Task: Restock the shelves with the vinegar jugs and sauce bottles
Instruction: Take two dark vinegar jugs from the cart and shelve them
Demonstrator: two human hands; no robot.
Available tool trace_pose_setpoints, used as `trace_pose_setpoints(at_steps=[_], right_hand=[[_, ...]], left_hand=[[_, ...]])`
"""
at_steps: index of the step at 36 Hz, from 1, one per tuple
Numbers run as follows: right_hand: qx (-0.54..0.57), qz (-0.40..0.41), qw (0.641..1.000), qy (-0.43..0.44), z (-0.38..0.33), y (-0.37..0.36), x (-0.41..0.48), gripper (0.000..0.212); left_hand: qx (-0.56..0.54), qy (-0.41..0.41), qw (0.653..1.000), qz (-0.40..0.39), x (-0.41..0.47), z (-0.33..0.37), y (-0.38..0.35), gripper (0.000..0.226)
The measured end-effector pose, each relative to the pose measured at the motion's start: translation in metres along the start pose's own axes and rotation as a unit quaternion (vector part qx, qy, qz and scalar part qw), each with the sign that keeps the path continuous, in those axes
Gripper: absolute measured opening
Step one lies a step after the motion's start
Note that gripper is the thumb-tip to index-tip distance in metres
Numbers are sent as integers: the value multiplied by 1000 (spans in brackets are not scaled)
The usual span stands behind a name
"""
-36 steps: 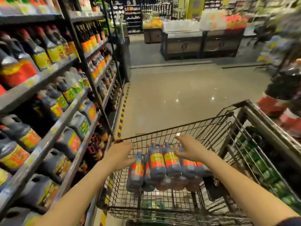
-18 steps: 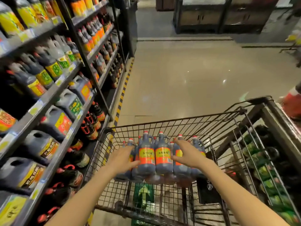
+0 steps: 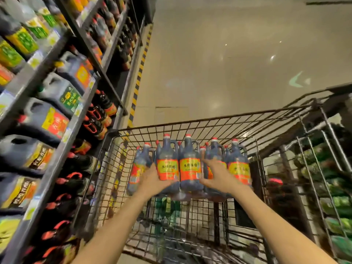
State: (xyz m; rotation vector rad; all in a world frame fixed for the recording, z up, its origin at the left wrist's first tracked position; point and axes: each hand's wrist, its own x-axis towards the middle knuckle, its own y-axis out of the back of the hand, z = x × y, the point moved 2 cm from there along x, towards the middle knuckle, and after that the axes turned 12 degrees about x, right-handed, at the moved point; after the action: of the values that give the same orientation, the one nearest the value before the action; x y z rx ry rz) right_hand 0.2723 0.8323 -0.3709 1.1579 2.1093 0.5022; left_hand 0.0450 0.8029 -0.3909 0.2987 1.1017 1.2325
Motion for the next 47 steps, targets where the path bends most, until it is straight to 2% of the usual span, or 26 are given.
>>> trace_pose_setpoints(at_steps=[7,11,20,23,25,30,33,37,39,47], right_hand=[[21,5,1000,-8,14,-9,11,74],[52,16,998,-13,17,-13,13,69],[68,18,997,-34,20,-22,22,73],[72,6,996,-57,20,-26,24,79],[81,5,995,-65,19,-27,26,81],[107,0,988,-108,13,-27,34,77],[119,-3,982,-147,18,-33,45,76],[142,-15,971,-193,21,-41,57,66],[137,-26,967,-213,23,-46,61,66],[119,-12,957,-264,24,-44,70,86]], left_hand=[[-113,122,986,-24,34,-13,-28,116],[-110,161,981,-18,42,-17,-35,99],[-118,166,979,0,52,-24,-39,99],[-122,174,977,-6,47,-15,-33,74],[-142,189,972,-16,46,-15,-30,63],[-215,226,949,-52,38,-18,-21,57],[-248,220,941,-64,29,-21,-14,46],[-291,211,929,-85,15,-27,-6,47],[-324,208,917,-100,10,-31,-1,53],[-428,206,875,-97,2,-49,12,118]])
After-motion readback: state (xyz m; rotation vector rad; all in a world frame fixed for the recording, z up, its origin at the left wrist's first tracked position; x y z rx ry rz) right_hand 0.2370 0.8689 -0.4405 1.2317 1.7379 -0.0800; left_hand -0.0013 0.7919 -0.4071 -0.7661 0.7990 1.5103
